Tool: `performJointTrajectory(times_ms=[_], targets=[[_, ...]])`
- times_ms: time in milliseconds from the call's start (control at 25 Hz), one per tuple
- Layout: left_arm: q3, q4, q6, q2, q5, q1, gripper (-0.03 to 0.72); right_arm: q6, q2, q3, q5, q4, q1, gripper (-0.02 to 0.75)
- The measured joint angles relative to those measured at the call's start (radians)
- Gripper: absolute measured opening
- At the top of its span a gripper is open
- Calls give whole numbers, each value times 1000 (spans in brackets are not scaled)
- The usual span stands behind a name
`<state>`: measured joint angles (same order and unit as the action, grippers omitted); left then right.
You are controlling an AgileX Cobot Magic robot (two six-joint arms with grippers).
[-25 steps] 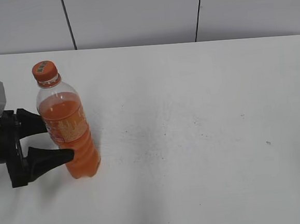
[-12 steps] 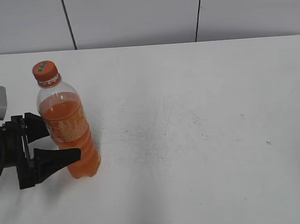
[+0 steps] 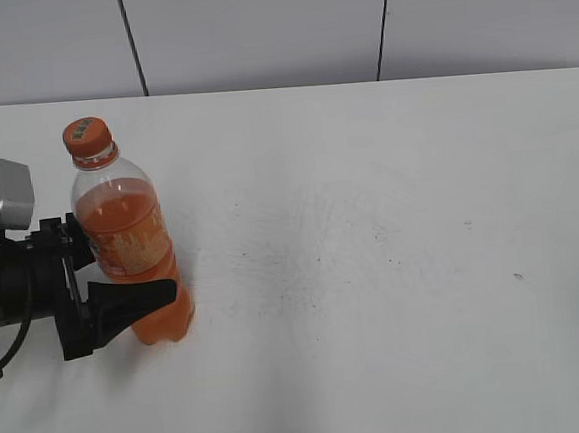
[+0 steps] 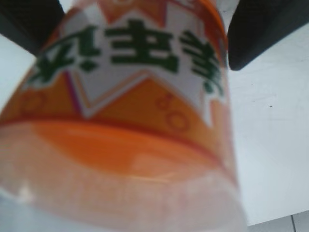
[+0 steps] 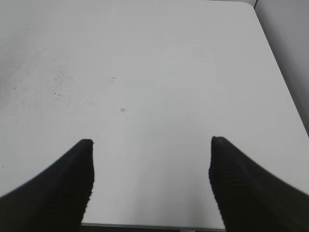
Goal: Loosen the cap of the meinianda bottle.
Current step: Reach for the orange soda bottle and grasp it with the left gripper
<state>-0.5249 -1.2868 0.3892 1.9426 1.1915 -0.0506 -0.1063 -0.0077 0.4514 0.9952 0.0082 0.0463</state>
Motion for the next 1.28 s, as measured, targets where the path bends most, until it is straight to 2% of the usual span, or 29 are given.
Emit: performJointTrajectory(times_ms=[400,760,1280], targets=[[0,-2,-1,0,-36,0,582,0,0,0,0,0,0,556],[0,-11,-5,0,-36,0,444,0,0,0,0,0,0,556],[0,-7,-29,1,-35,0,404,0,0,0,0,0,0,556]])
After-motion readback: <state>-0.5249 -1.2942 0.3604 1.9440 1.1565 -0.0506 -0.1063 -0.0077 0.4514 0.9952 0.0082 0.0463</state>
